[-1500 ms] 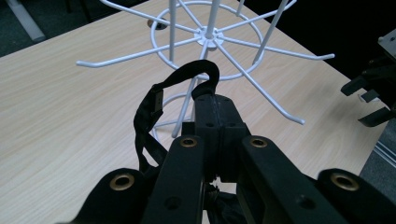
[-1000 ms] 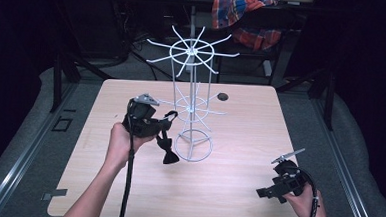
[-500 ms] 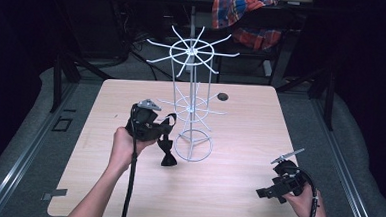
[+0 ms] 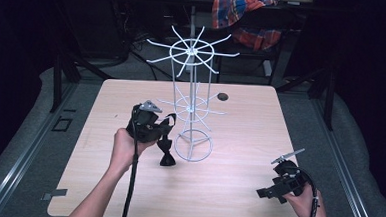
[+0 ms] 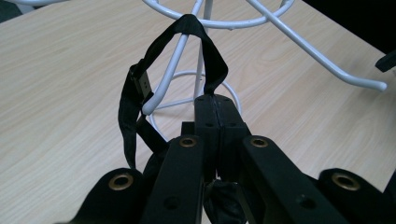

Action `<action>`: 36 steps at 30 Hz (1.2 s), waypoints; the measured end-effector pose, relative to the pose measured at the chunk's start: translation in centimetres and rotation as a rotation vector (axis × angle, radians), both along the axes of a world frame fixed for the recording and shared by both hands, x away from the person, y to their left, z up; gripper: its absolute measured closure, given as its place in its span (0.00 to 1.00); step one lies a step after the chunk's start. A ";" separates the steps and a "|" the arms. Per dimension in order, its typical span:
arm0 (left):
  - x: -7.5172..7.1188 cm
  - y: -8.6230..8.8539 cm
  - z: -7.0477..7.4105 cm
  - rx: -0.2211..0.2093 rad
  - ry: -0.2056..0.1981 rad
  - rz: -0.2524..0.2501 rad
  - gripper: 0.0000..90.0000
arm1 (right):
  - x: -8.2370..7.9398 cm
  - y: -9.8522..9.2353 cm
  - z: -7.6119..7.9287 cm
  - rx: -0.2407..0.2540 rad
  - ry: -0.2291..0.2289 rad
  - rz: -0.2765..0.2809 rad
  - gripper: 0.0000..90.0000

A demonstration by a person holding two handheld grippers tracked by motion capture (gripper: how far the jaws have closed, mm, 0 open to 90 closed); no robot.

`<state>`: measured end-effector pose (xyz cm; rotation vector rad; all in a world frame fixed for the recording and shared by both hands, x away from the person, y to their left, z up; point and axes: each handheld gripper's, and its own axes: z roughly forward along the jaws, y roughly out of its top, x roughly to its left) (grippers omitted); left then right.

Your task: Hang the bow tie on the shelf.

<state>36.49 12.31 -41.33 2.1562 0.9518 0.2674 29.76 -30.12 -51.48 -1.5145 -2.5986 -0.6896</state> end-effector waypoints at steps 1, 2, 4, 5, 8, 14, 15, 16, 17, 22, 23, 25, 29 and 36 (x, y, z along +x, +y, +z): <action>0.0 0.0 0.0 0.000 -0.001 -0.001 0.98 | -0.1 0.0 -0.1 -0.010 -0.009 -0.007 0.15; -0.1 0.1 0.0 -0.002 0.000 -0.001 0.95 | 0.0 -0.1 0.0 -0.001 0.005 0.008 0.15; -0.1 0.2 0.1 -0.003 0.001 -0.004 0.91 | 0.0 -0.2 0.1 -0.013 0.004 0.014 0.15; -0.2 0.2 0.1 -0.002 0.000 -0.002 0.88 | -0.1 -0.2 0.1 -0.008 0.004 0.017 0.15; -0.5 0.3 0.1 -0.003 0.003 -0.010 0.84 | -0.2 -0.3 0.1 -0.004 0.001 0.006 0.15; -1.1 0.6 0.2 -0.003 -0.003 -0.018 0.78 | -0.2 -0.2 0.1 -0.016 -0.004 0.007 0.15; -1.2 0.7 0.2 0.003 -0.004 -0.017 0.77 | -0.2 -0.2 0.1 -0.014 -0.004 0.005 0.15; -1.3 0.8 0.1 0.002 -0.005 -0.015 0.75 | -0.2 -0.2 0.1 -0.014 -0.004 0.005 0.15; -1.4 0.9 0.2 0.007 0.000 -0.012 0.72 | -0.2 -0.2 0.1 -0.014 -0.003 0.005 0.15; -2.0 1.6 0.1 0.035 0.000 0.023 0.51 | -0.3 -0.2 0.1 -0.007 -0.004 0.004 0.15; -2.1 1.8 0.2 0.039 0.001 0.028 0.47 | -0.2 -0.2 0.2 -0.007 -0.001 0.010 0.15; -2.5 2.2 0.1 0.054 0.001 0.035 0.40 | -0.3 -0.2 0.1 -0.009 -0.003 0.005 0.15; -3.2 3.1 0.0 0.068 0.012 0.046 0.25 | -0.2 -0.2 0.2 -0.008 0.000 0.010 0.14; -4.3 5.3 -0.5 0.101 0.016 0.088 0.14 | -0.3 -0.1 0.2 -0.012 0.003 0.009 0.14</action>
